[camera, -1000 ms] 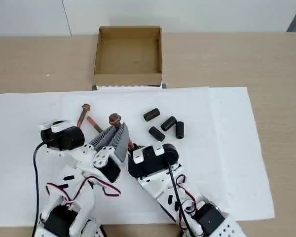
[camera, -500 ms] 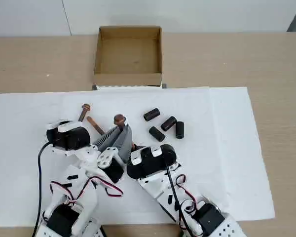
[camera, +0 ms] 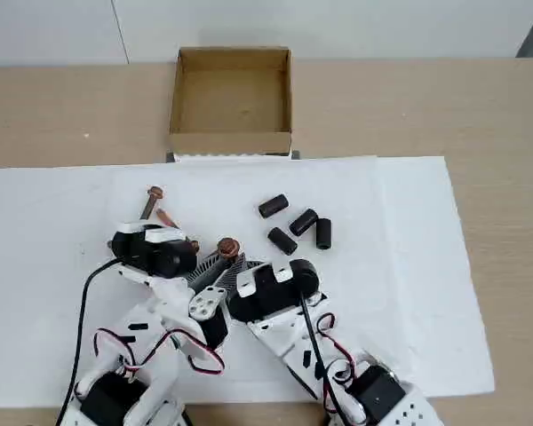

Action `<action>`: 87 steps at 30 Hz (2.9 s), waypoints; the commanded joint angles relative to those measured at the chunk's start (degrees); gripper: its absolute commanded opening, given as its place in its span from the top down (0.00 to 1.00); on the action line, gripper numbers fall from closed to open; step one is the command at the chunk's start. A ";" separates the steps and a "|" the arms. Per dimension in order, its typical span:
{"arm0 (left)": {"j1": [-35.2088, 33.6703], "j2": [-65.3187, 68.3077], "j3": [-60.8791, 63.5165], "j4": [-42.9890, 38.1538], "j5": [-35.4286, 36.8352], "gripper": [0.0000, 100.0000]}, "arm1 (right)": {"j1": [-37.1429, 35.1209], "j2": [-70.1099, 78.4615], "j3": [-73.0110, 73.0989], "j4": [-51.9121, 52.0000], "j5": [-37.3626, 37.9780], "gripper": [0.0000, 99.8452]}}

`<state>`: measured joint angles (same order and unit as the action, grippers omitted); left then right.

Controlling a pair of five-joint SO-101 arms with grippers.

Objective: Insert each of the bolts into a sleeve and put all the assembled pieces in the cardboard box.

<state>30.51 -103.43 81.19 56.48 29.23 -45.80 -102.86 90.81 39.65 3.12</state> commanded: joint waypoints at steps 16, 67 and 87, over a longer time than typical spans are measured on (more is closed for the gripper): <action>0.18 -0.44 -2.07 1.49 -5.27 0.83 | 0.22 -1.01 -3.87 -1.63 0.62 1.00; -30.24 -0.53 2.33 1.23 -30.24 0.99 | 11.30 8.84 -20.66 14.99 -10.11 1.00; -30.07 -0.62 12.88 1.23 -29.98 0.99 | 25.45 96.92 -91.69 3.21 -8.97 1.00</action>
<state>0.53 -103.43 94.29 57.80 -0.84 -20.75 -13.63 11.43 44.84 -7.96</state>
